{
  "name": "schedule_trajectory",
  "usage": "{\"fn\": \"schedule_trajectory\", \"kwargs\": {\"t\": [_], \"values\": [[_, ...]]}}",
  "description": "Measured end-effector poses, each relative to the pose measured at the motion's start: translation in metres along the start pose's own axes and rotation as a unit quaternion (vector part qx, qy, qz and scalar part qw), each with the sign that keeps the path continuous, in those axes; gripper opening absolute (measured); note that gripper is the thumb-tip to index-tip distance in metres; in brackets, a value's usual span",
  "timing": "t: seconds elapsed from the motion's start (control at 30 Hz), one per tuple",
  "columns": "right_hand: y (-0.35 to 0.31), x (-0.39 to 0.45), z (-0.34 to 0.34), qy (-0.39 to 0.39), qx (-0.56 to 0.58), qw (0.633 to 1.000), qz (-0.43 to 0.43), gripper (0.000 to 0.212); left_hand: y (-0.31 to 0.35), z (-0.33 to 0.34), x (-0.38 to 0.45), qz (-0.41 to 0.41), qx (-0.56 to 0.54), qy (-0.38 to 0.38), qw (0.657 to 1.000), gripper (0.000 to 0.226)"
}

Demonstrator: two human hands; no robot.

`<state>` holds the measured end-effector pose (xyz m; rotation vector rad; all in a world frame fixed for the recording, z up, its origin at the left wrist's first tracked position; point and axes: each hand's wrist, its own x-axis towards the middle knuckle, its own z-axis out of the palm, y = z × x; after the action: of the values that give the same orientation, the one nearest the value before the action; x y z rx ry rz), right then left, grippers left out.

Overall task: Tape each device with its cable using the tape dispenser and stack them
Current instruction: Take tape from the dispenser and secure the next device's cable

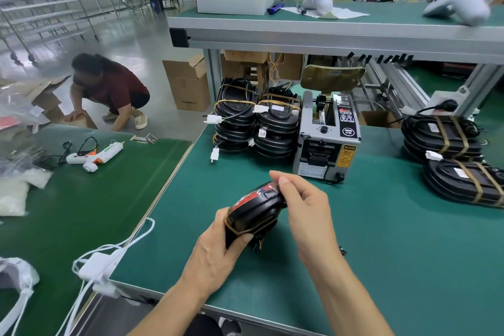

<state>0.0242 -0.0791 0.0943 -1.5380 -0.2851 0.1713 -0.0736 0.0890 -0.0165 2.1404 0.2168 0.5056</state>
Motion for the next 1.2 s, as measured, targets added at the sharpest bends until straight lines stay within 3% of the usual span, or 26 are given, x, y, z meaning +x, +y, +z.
{"fn": "schedule_trajectory", "kwargs": {"t": [0.1,0.23,0.33,0.47,0.63,0.7,0.8,0.9,1.03,1.2], "values": [[0.017,0.005,-0.012,-0.028,0.103,0.994,0.015,0.047,0.0,0.0,0.001,-0.001,-0.005,0.001,1.0,0.042],[0.045,0.0,-0.019,-0.118,0.019,0.993,-0.023,0.081,0.0,0.0,0.002,-0.002,-0.007,-0.006,1.0,0.042],[0.05,0.0,-0.016,-0.165,-0.045,0.984,-0.039,0.083,0.002,-0.001,0.002,-0.008,-0.012,-0.011,1.0,0.045],[0.039,0.005,-0.015,-0.158,-0.12,0.976,-0.089,0.082,0.002,0.0,0.003,-0.025,-0.016,-0.015,0.999,0.047],[0.025,-0.002,-0.007,-0.177,-0.201,0.945,-0.189,0.098,0.003,0.0,0.003,-0.07,-0.006,-0.041,0.997,0.065],[0.023,-0.004,-0.001,-0.168,-0.225,0.932,-0.23,0.108,0.002,-0.001,0.002,-0.08,0.002,-0.055,0.995,0.057],[0.023,-0.002,0.005,-0.129,-0.236,0.917,-0.295,0.102,0.003,-0.001,0.003,-0.089,0.002,-0.044,0.995,0.053],[0.027,0.01,0.0,-0.121,-0.294,0.877,-0.36,0.096,0.01,-0.001,0.003,-0.079,-0.009,-0.03,0.996,0.065],[0.031,0.03,-0.013,-0.141,-0.441,0.777,-0.427,0.091,0.012,-0.003,0.002,-0.077,0.013,-0.042,0.996,0.101],[0.03,0.03,-0.009,-0.19,-0.504,0.722,-0.434,0.09,0.007,-0.001,0.002,-0.053,0.033,-0.051,0.997,0.081]]}}
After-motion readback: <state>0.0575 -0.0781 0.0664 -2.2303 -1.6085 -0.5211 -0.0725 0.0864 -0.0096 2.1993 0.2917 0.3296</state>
